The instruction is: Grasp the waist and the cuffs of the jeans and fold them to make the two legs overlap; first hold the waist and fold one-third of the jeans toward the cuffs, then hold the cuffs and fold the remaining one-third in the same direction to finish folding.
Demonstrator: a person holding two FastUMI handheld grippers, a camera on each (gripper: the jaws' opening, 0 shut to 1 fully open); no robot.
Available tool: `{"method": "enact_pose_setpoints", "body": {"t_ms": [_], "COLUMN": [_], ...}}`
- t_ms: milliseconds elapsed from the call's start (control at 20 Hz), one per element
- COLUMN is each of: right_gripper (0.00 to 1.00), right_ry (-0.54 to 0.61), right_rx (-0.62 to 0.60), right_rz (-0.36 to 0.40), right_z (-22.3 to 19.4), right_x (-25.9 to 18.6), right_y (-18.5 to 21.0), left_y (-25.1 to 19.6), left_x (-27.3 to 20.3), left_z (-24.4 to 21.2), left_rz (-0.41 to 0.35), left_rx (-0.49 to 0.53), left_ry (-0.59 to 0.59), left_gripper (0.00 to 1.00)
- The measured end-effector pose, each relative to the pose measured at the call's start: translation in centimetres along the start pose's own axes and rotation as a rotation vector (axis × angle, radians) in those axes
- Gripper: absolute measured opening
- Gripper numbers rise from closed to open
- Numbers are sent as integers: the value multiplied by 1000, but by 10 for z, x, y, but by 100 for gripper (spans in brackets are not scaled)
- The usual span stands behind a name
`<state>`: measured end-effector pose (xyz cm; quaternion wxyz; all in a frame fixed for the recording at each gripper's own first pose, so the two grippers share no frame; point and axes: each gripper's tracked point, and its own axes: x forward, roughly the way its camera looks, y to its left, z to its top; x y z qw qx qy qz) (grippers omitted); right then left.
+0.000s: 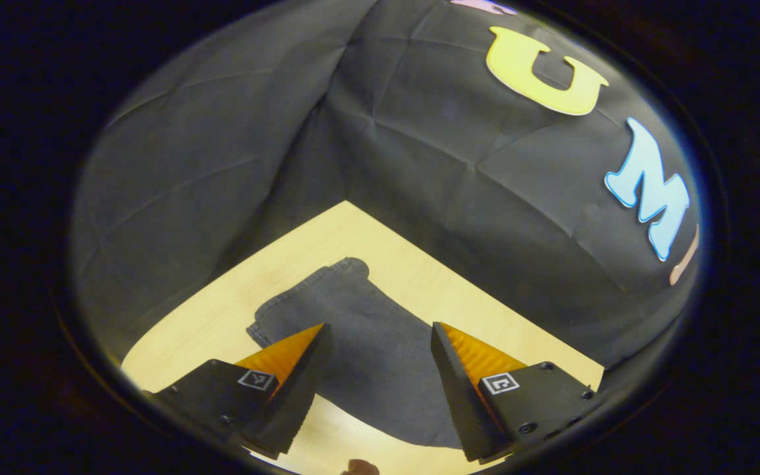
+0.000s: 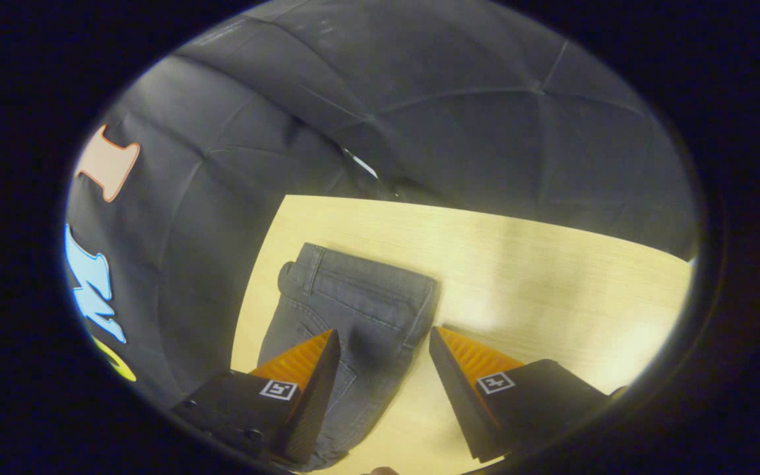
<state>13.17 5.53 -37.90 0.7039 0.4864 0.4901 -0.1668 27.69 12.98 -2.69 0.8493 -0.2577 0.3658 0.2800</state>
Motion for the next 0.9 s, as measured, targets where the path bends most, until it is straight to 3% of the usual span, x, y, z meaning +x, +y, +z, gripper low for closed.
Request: {"method": "enact_pose_setpoints", "body": {"t_ms": [200, 400, 450, 500, 550, 700, 900], "right_gripper": [78, 52, 39, 36, 27, 17, 14], "right_ry": [-43, -40, -35, -34, -33, -64, -128], "right_rx": [-23, -40, -36, -28, -27, -77, -185], "right_rz": [-19, 0, 12, 25, 41, 53, 72], "right_z": [-1, -1, -1, -3, -6, 0, 5], "right_x": [11, 16, 18, 17, 19, 10, -6], "right_y": [-6, -5, -6, -4, -3, 4, 16], "left_y": [-4, -9, -11, -13, -14, -16, -15], "left_x": [-14, -20, -20, -21, -20, -23, -33], "left_z": [-2, -20, -25, -30, -34, -36, -30], "left_rz": [-22, -38, -47, -54, -57, -66, -78], "left_rx": [31, 48, 41, 36, 36, 40, 52], "left_ry": [-45, -44, -37, -37, -34, -37, -56], "left_gripper": [98, 98, 98, 98, 98, 98, 98]}}
